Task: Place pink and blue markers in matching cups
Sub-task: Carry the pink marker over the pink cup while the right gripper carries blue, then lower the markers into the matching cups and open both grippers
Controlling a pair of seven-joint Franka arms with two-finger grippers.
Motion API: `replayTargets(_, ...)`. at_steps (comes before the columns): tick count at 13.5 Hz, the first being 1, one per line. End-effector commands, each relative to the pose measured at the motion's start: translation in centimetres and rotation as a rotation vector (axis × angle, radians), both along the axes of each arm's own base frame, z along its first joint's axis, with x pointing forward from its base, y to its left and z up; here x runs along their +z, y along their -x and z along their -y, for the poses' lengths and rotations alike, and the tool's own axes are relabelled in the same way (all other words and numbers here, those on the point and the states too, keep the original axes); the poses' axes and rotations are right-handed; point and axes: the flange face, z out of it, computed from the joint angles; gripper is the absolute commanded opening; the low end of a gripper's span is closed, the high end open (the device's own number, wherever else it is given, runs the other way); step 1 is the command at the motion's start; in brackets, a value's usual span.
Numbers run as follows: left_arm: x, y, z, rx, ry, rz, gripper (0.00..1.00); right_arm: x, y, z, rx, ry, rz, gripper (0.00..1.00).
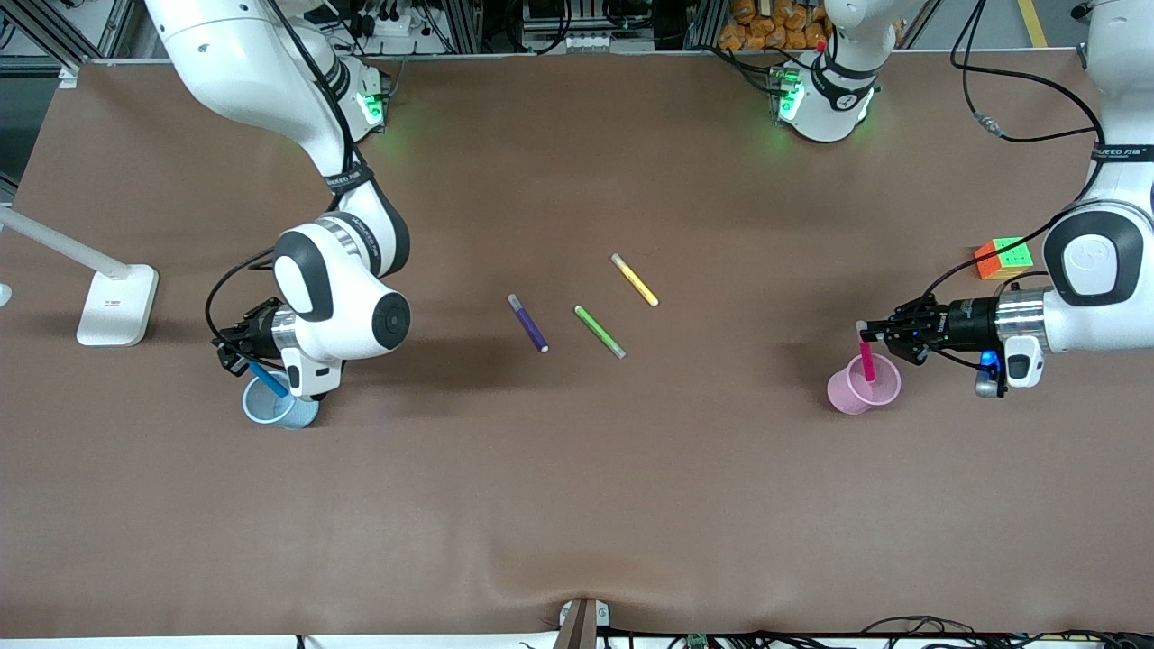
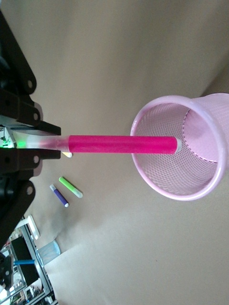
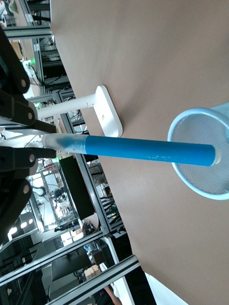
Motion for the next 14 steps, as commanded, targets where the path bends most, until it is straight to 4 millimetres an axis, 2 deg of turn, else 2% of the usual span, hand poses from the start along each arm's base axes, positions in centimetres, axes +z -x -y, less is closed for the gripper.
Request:
replayTargets(1, -0.4, -0.5, -1.4, 0.04, 0.056, -0.018, 0.0, 0.0, 1.0, 0.7, 0.046, 0.009, -0.012, 0.0)
replayTargets(6, -2.2, -0.6, -2.6, 0.106, 0.131, -0.046, 0.0, -1.4, 1.0, 1.5, 0.069, 0.002, -0.018, 0.0)
replayTargets(9, -2.9, -0.7, -3.7, 0.141, 0.156, -0.055, 0.0, -1.5, 0.7, 1.8, 0.078, -0.005, -0.01, 0.0)
replayTargets(11, -3.4, -0.8, -3.8, 0.149, 0.168, -0.062, 0.0, -1.7, 0.3, 2.5, 0.08, -0.01, -0.001, 0.0)
replayTargets(12, -3.5, -1.0, -3.9, 0.153, 0.172, -0.061, 0.11, -2.0, 0.3, 2.7, 0.076, -0.009, 0.003, 0.0)
replayTargets(13, -3.5, -1.1, -3.9, 0.149, 0.177, -0.063, 0.45, -2.3, 0.2, 2.6, 0.081, -0.012, 0.005, 0.0)
replayTargets(14, -3.5, -1.1, -3.8, 0.148, 0.179, -0.067, 0.69, -2.4, 0.1, 2.6, 0.093, -0.002, 0.004, 0.13)
